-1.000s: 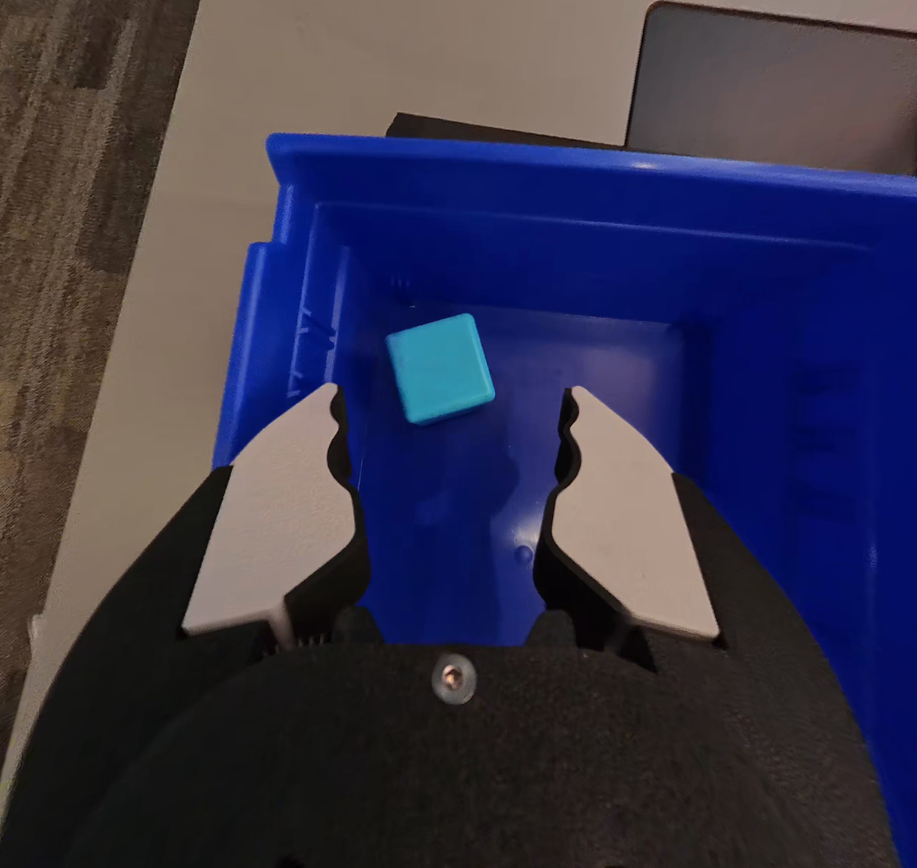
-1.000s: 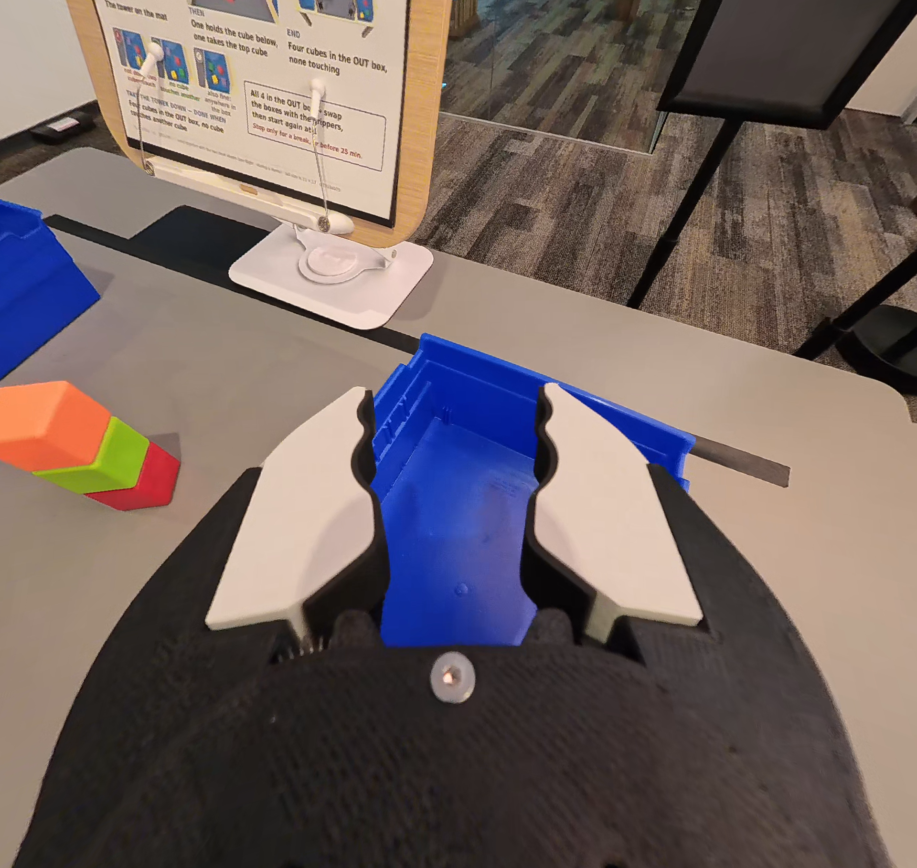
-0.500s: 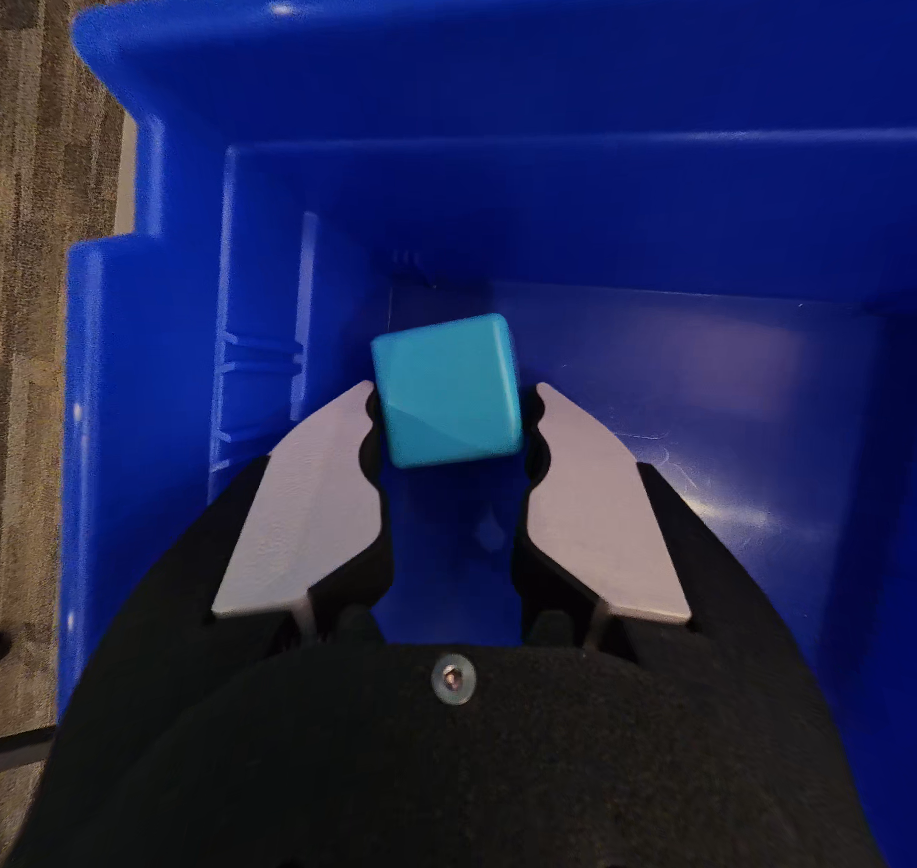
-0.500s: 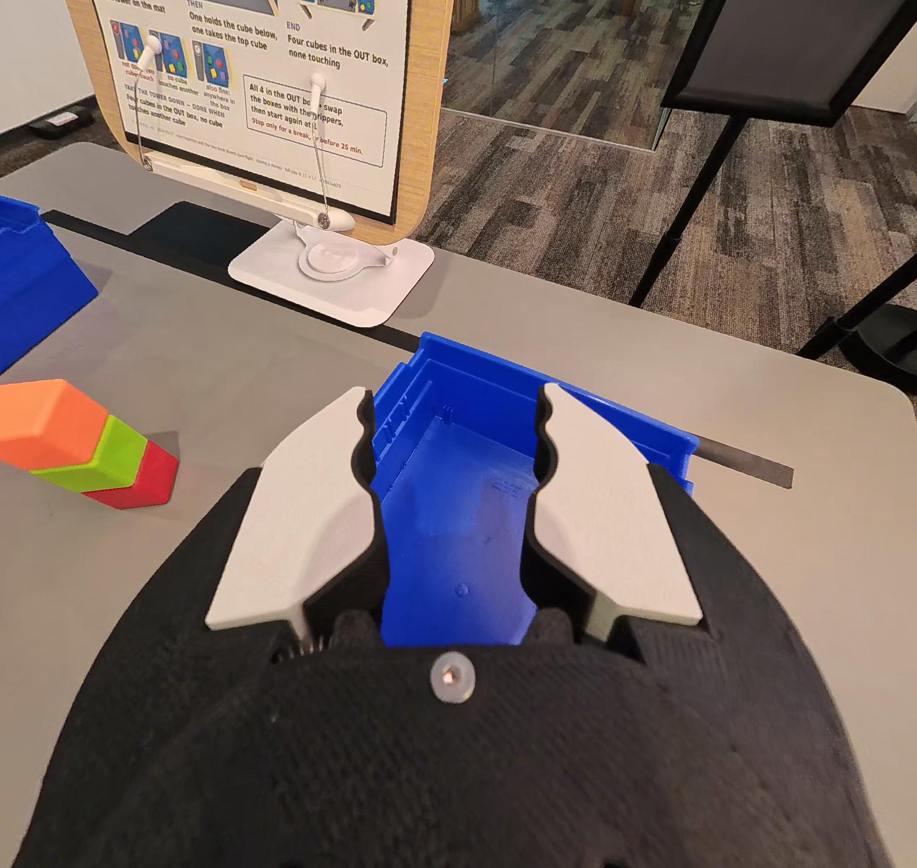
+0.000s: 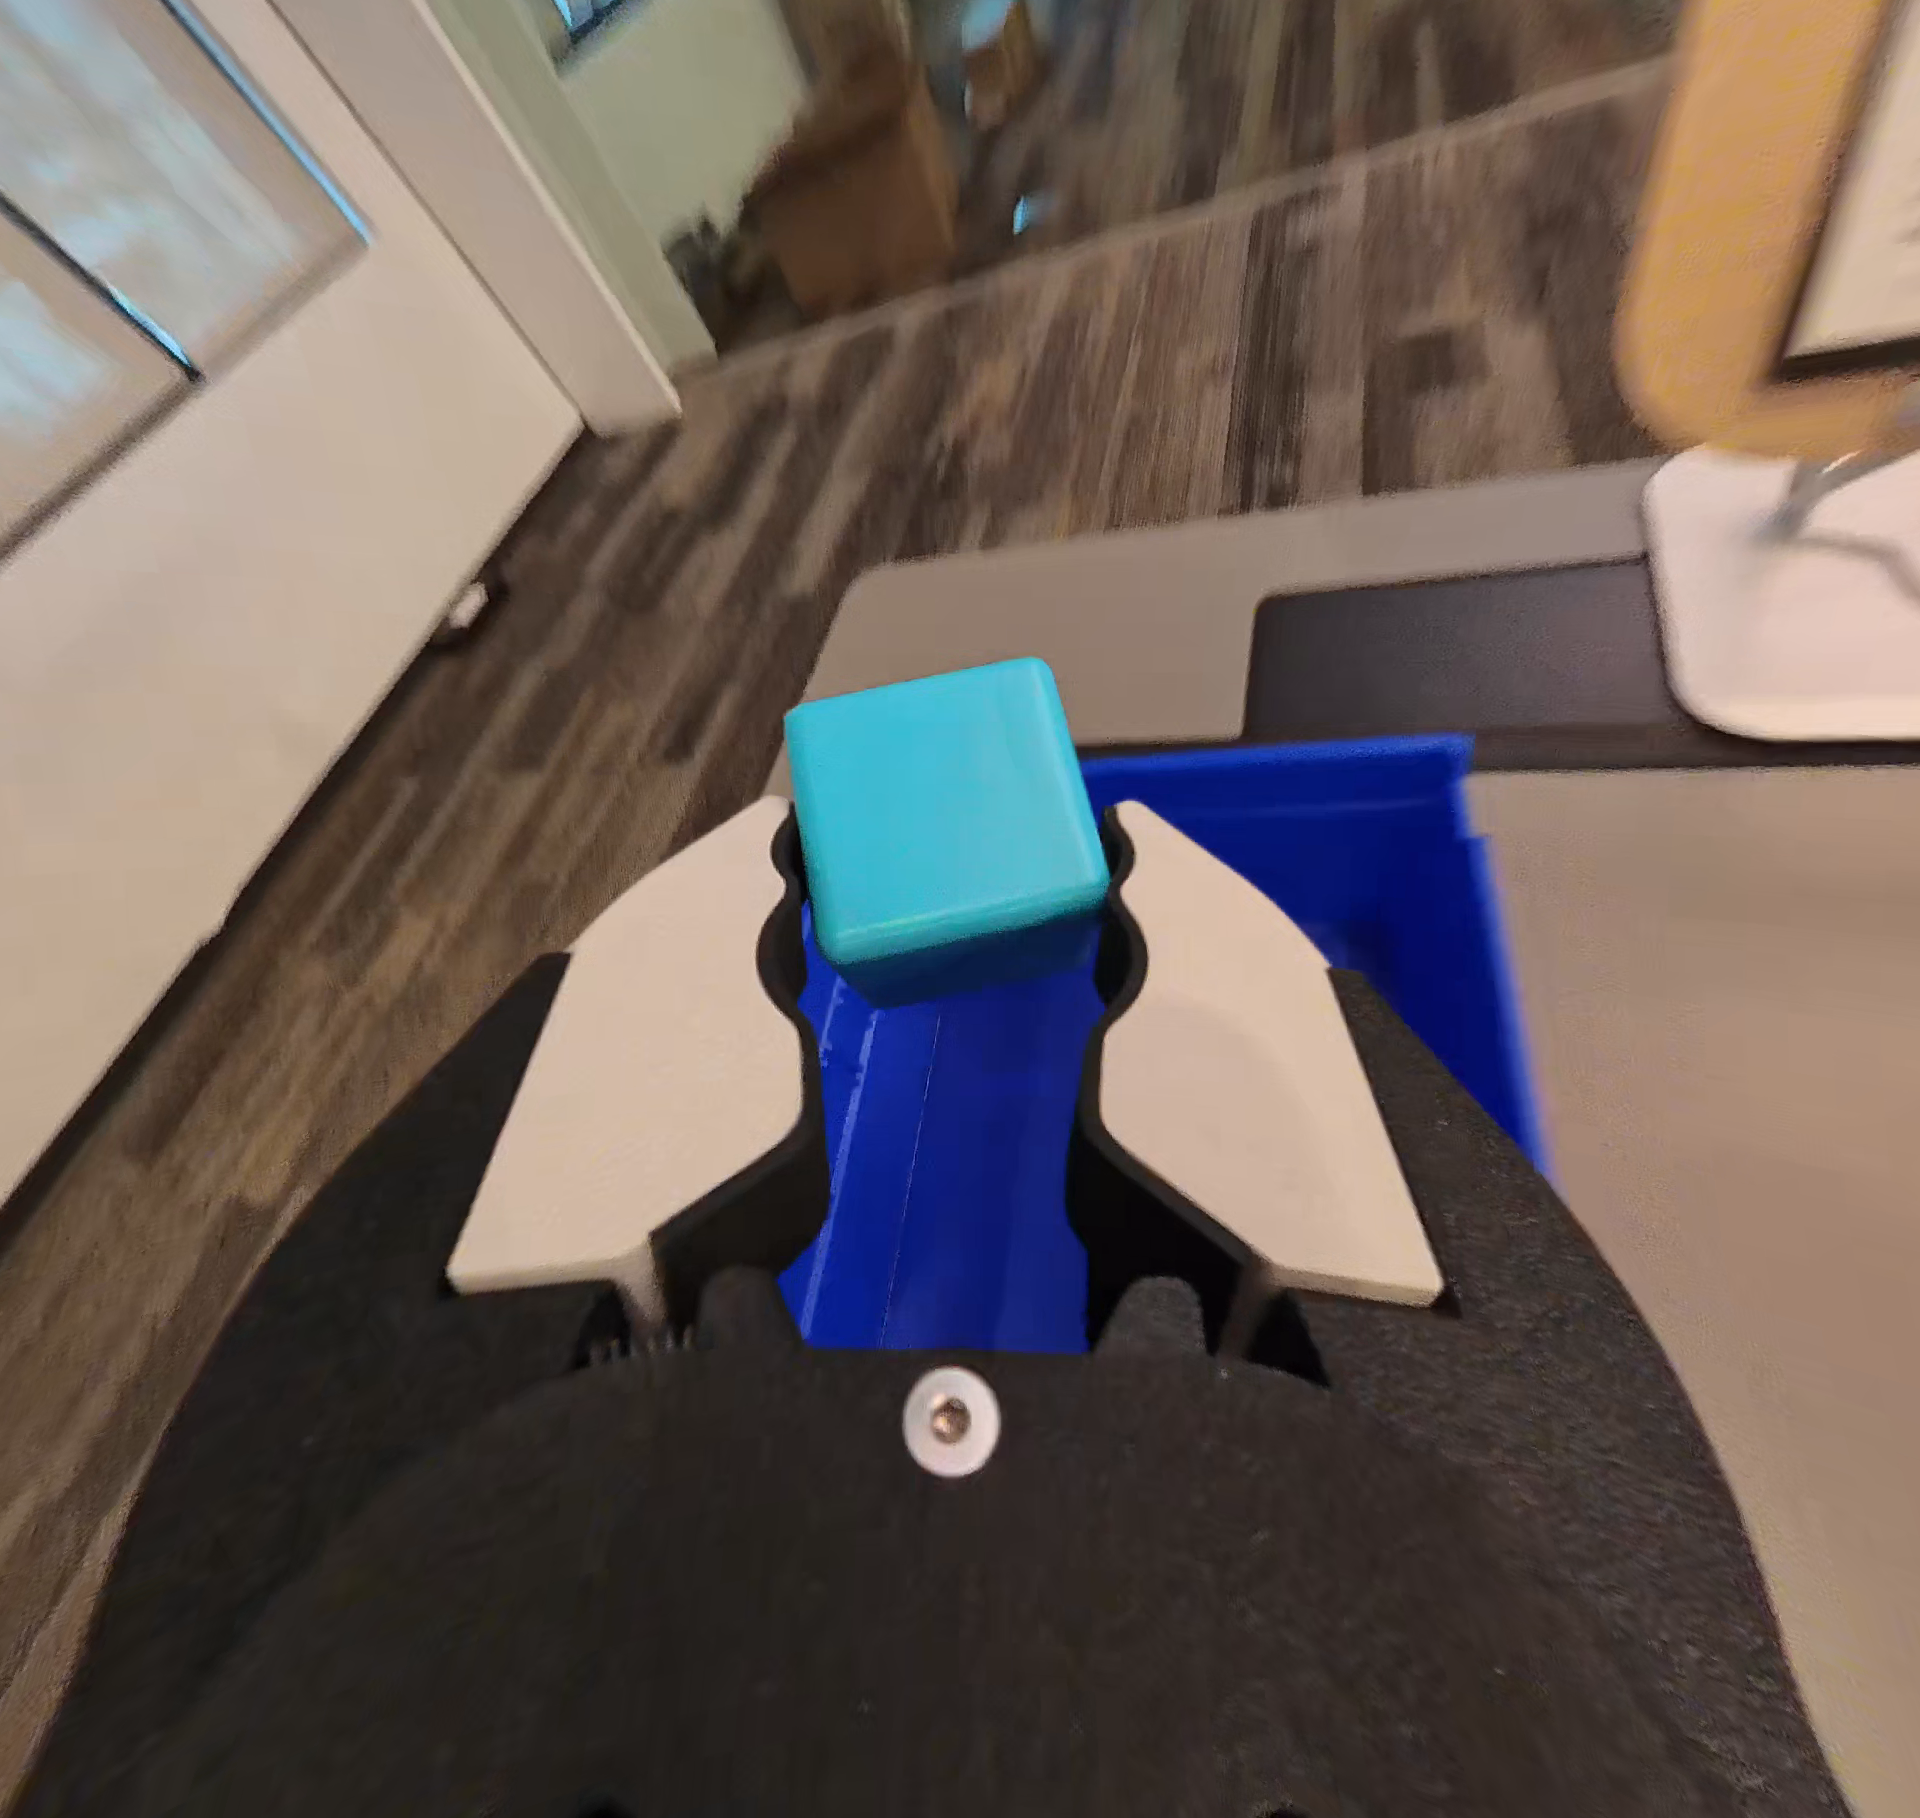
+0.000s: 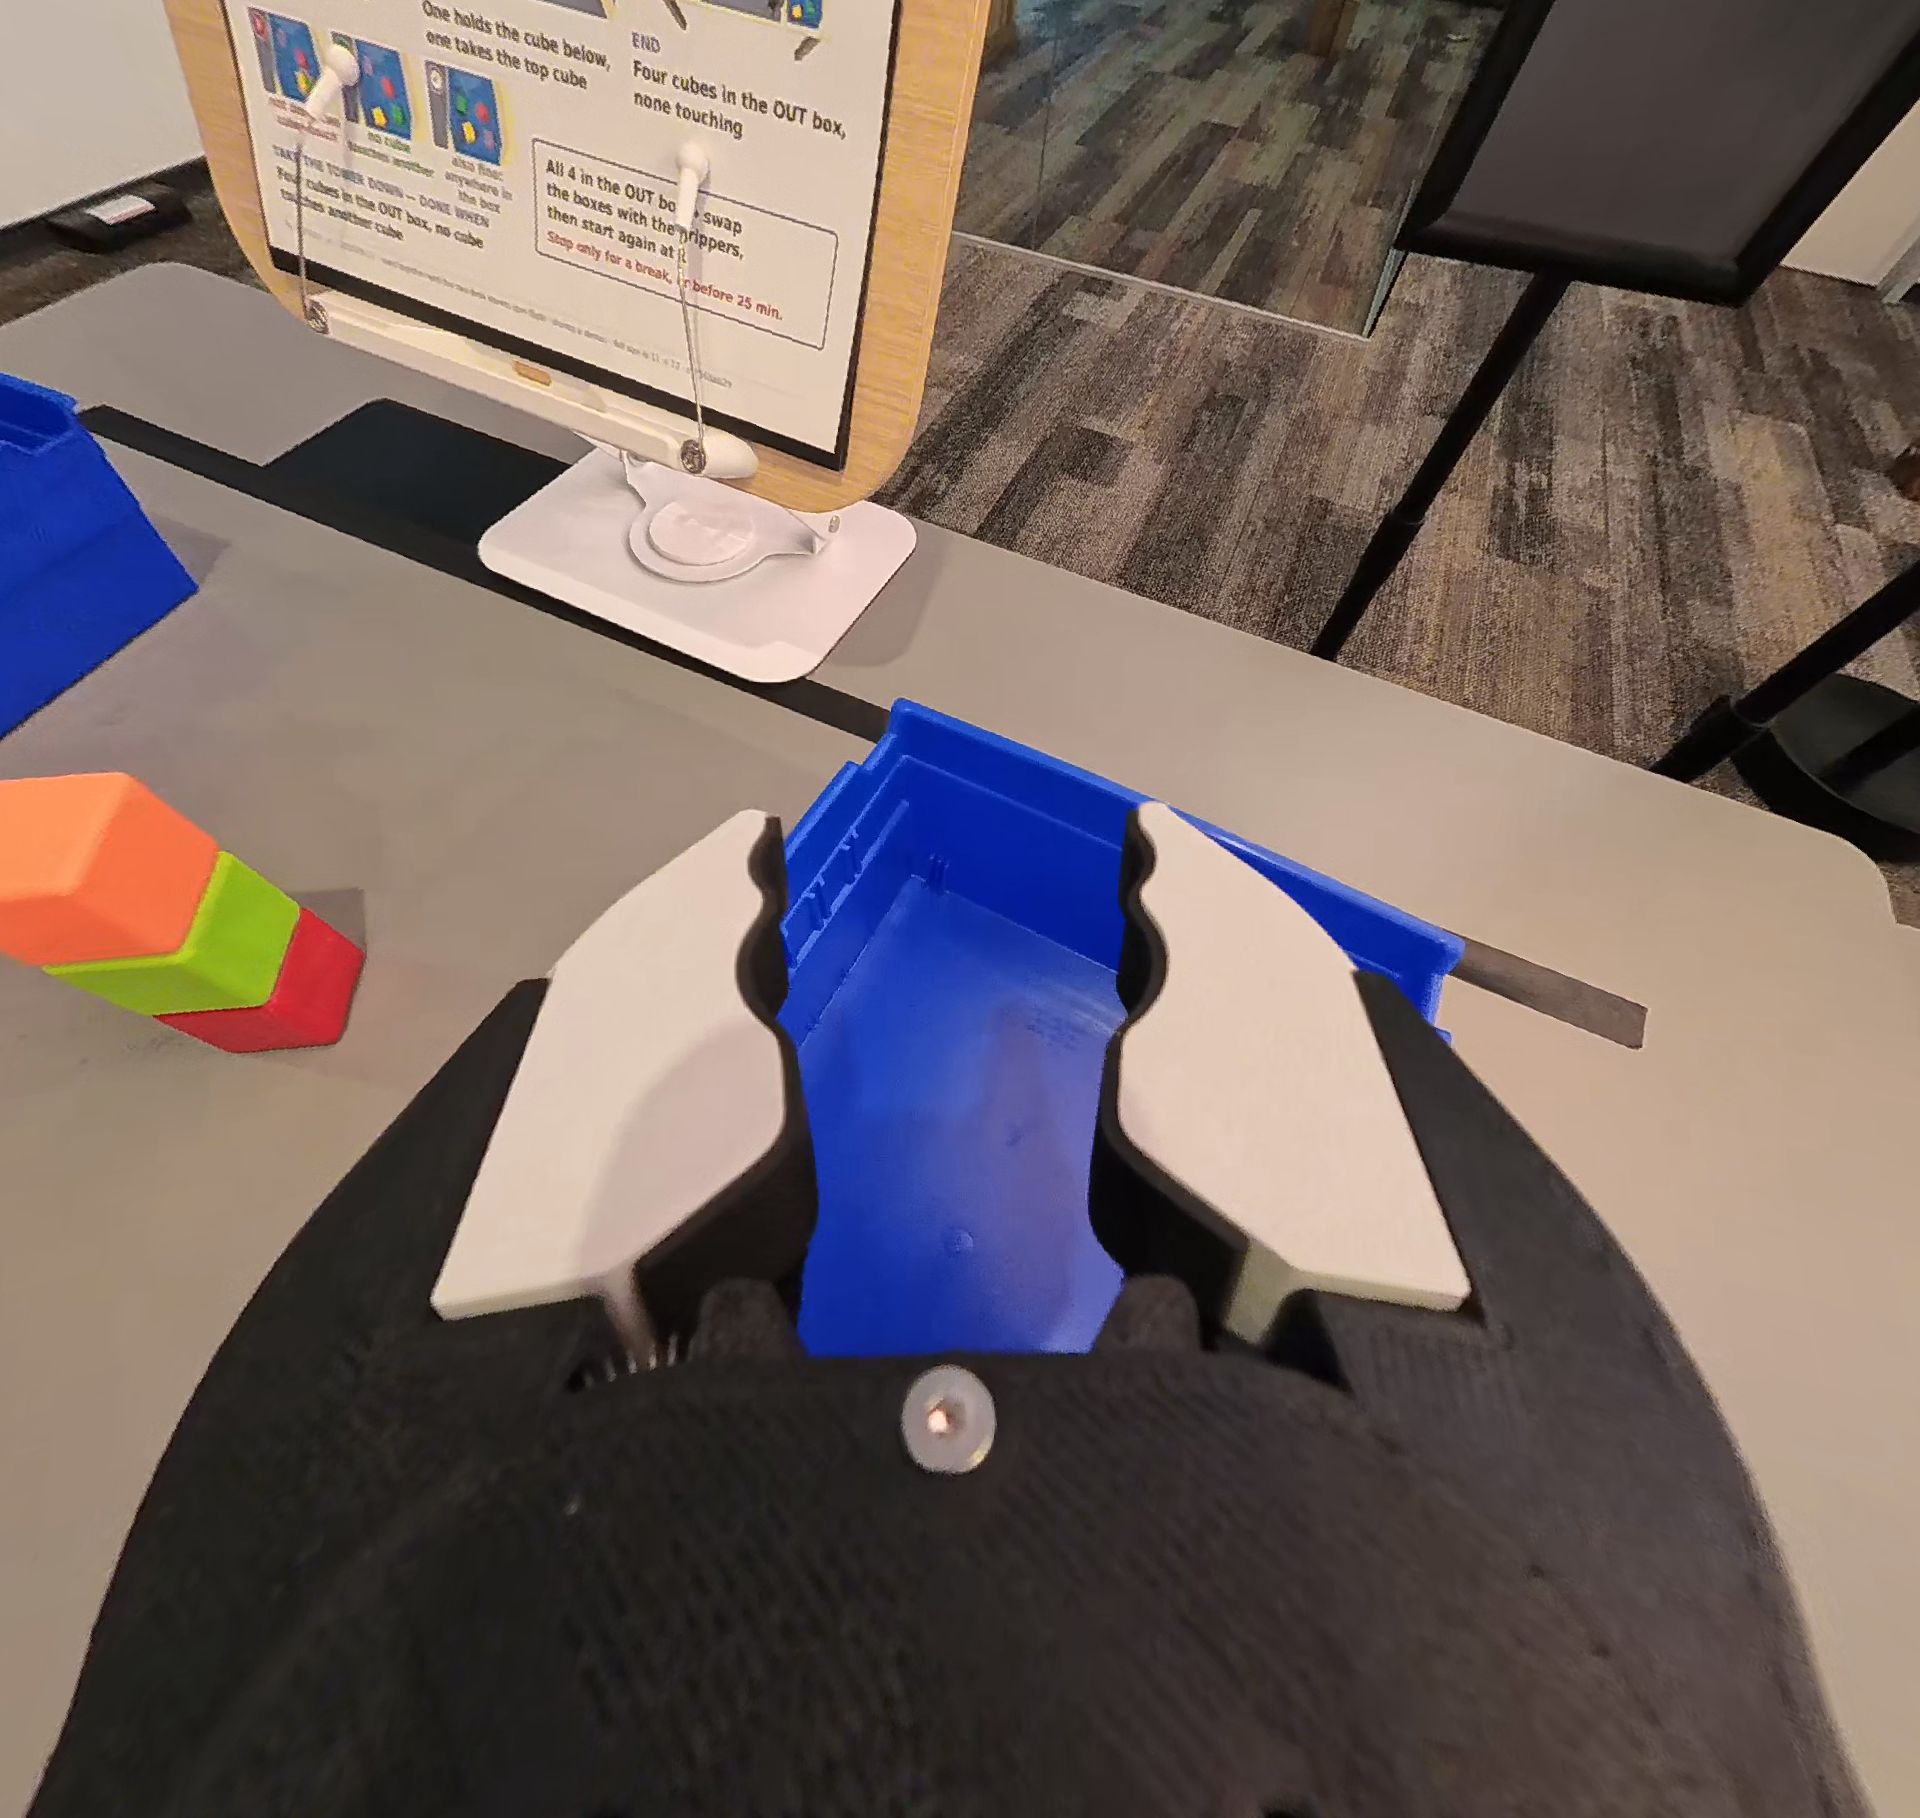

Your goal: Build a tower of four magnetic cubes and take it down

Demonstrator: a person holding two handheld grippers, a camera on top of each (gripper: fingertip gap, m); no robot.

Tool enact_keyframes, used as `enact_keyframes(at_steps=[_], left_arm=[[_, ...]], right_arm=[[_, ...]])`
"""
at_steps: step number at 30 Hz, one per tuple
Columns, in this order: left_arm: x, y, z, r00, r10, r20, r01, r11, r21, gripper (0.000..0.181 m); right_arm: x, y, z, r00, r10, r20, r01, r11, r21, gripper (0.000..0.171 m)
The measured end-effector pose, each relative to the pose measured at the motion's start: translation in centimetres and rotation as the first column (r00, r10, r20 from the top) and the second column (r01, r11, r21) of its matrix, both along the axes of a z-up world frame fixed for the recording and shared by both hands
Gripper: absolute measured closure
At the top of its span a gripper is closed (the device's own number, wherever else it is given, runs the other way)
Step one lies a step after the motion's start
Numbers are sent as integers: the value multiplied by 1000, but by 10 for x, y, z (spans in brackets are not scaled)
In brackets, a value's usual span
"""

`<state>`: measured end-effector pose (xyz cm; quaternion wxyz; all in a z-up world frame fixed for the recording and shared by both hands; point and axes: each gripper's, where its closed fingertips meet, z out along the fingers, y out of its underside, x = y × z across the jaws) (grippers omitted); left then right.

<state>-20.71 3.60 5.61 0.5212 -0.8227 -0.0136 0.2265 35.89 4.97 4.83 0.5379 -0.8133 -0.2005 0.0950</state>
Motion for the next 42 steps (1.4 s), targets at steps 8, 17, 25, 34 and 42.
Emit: enact_keyframes(at_steps=[8,17,25,34,42], left_arm=[[84,-35,62,977,-113,-184,144,975,167,128],[115,-39,61,957,-150,-247,192,969,156,128],[164,-40,42,912,-388,-135,398,915,58,128],[293,-64,-3,430,-890,152,900,410,-149,128],[326,-64,-60,341,-842,418,921,210,-329,129]], right_arm=[[1,-3,2,1000,8,-15,-8,1000,2,108],[7,-5,8,999,8,-39,-7,1000,15,108],[10,-10,14,999,-4,-44,5,1000,27,108],[4,-13,17,997,31,-68,-30,999,22,108],[42,-4,27,938,-341,67,331,936,121,108]])
